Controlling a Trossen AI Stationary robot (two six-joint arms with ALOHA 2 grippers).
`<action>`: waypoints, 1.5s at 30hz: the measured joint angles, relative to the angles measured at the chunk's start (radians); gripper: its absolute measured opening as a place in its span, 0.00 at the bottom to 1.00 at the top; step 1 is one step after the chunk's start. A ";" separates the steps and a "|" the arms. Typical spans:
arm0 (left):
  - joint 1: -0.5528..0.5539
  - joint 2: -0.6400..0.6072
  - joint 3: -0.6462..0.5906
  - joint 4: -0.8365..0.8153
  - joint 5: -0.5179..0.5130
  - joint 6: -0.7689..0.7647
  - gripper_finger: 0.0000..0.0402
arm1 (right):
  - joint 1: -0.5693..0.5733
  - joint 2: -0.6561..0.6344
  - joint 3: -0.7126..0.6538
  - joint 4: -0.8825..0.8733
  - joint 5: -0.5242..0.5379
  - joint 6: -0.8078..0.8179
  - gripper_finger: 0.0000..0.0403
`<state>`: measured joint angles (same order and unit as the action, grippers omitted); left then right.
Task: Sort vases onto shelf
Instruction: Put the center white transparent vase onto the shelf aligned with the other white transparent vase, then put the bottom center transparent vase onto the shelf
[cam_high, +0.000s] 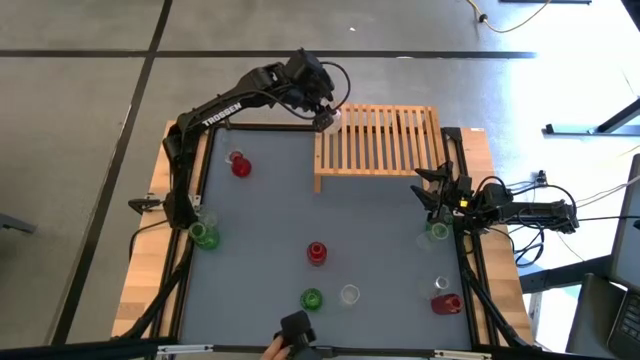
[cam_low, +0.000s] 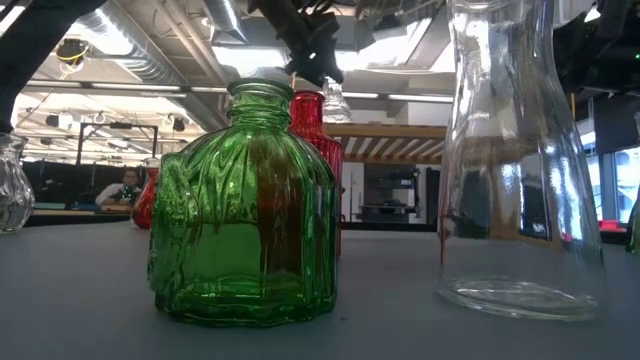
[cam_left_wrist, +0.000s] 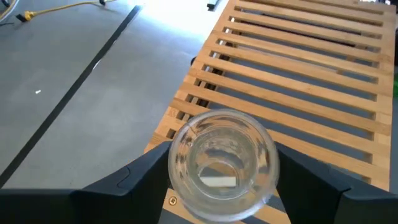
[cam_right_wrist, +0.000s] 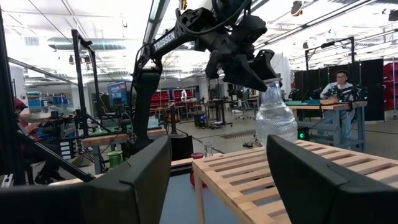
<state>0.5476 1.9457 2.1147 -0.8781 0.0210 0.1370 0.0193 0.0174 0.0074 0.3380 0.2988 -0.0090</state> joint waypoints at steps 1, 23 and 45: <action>0.000 0.000 0.000 0.000 0.000 0.000 0.66 | 0.000 0.000 0.000 0.000 0.000 0.000 0.62; -0.065 -0.050 0.075 0.017 -0.005 0.005 0.71 | 0.000 0.000 0.000 0.000 0.000 0.000 0.62; -0.635 -0.149 0.040 -0.168 -0.189 -0.164 0.71 | 0.000 0.000 0.001 0.010 -0.003 0.003 0.62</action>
<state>-0.0869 1.7966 2.1544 -1.0457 -0.1680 -0.0267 0.0193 0.0170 0.0082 0.3478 0.2962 -0.0055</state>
